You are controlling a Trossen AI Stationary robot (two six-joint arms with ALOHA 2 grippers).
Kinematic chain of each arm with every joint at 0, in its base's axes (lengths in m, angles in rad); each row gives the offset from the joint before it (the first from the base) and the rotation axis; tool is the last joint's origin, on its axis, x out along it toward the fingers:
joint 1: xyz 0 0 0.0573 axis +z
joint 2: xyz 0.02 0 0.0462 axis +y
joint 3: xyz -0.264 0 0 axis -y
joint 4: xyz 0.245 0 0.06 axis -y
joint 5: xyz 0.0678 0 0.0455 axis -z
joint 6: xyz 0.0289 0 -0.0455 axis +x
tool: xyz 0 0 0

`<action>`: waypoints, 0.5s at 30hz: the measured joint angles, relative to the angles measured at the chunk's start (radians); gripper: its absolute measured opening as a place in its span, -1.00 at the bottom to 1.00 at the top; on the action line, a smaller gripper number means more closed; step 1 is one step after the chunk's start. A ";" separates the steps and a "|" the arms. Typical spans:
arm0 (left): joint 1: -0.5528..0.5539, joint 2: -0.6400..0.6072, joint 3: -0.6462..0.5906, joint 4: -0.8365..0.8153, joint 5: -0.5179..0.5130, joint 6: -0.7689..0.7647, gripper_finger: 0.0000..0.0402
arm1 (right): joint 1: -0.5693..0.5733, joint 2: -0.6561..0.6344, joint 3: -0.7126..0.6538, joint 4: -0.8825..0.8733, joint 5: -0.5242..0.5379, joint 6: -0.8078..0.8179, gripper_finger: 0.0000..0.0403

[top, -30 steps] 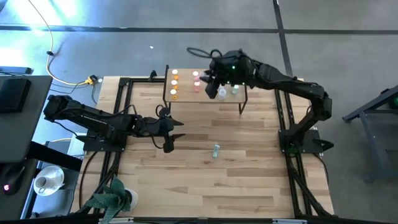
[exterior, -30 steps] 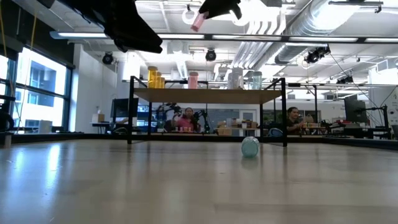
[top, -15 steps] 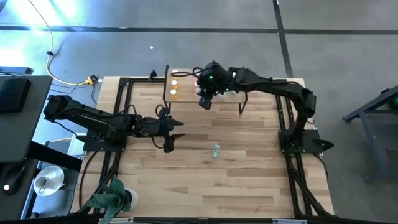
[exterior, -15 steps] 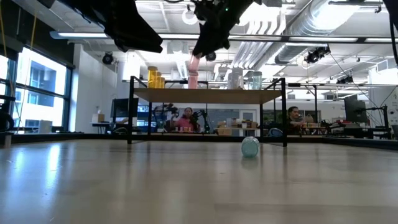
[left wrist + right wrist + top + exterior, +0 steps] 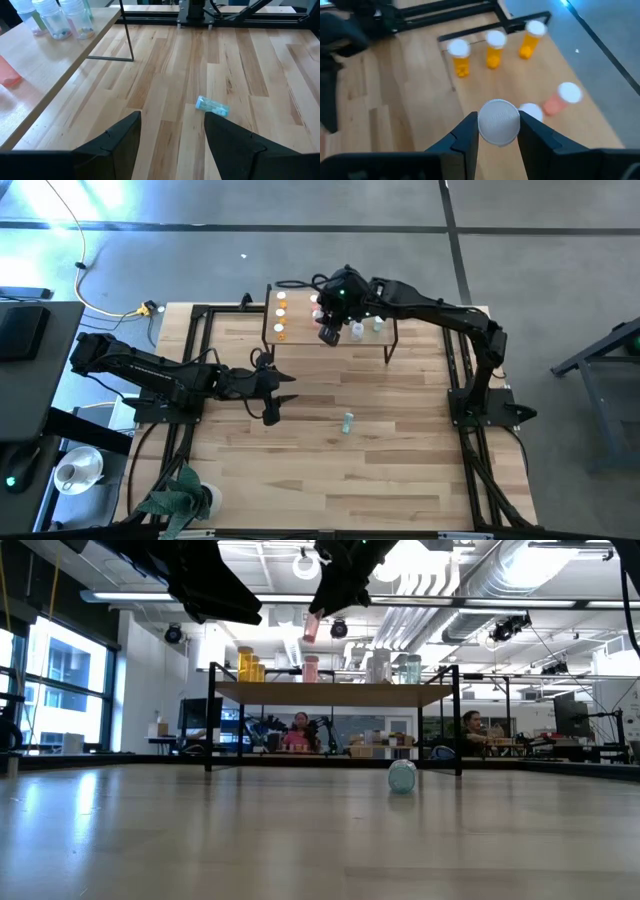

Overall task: Pick and place medicine bottles onto shelf by color
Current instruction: Align the pink pill bottle with the other pink pill bottles on the shelf

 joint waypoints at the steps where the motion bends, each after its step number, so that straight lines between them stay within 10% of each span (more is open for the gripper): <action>1: 0.000 0.000 0.000 0.000 0.000 0.000 0.03 | 0.004 0.001 0.001 -0.001 0.000 0.000 -0.49; 15: 0.000 0.000 0.000 -0.006 0.003 0.000 0.03 | 0.004 0.092 -0.006 -0.045 0.000 -0.061 -0.49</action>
